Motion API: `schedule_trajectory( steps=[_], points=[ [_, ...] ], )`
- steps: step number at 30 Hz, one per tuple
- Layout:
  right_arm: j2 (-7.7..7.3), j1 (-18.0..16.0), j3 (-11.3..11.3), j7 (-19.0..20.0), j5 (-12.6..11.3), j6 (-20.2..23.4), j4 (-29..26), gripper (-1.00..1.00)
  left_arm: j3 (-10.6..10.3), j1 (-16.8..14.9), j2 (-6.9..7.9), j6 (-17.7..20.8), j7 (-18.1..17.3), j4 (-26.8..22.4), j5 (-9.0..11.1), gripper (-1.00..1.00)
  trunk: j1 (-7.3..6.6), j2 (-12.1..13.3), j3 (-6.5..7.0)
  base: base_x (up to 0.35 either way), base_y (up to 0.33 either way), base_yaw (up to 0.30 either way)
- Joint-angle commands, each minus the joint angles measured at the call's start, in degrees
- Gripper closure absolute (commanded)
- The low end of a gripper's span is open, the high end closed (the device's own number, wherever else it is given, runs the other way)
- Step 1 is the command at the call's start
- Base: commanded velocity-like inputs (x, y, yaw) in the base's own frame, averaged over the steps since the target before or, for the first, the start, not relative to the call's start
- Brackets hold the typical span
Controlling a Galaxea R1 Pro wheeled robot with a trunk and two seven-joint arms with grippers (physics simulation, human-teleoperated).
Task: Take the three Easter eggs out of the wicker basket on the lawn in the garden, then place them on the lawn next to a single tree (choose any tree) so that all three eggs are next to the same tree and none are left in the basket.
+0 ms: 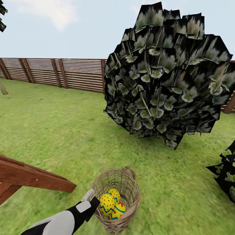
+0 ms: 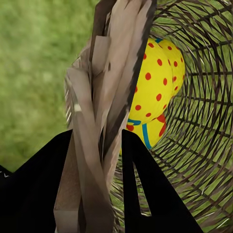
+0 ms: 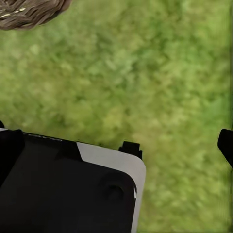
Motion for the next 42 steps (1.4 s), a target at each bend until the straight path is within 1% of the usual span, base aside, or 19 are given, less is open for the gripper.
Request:
schedule_trajectory(
  steps=[1, 20, 22, 42],
  points=[
    [-0.04, -0.11, -0.49, 0.09, 0.58, -0.39, 0.29, -1.00, 0.71, -0.08, 0.00, 0.11, 0.18, 0.01, -0.35, 1.00, 0.07, -0.12, -0.11, 0.324, -0.124, 0.000],
    [-0.04, 0.34, -0.49, 0.05, 1.00, -0.46, 0.25, -1.00, 0.71, -0.08, 0.00, 0.09, 0.18, 0.01, -0.34, 1.00, 0.07, -0.12, -0.11, 0.324, -0.124, 0.000],
    [-0.04, 0.33, -0.49, 0.09, 0.78, -0.40, 0.13, -1.00, 0.74, -0.08, 0.00, 0.09, 0.18, 0.01, -0.36, 1.00, 0.07, -0.12, -0.11, 0.324, -0.124, 0.056],
    [0.05, 0.34, -0.49, 0.09, 0.76, -0.41, 0.14, -1.00, 0.73, -0.08, 0.00, 0.09, 0.18, 0.01, -0.36, 1.00, 0.07, -0.12, -0.11, 0.324, -0.124, 0.286]
  ],
)
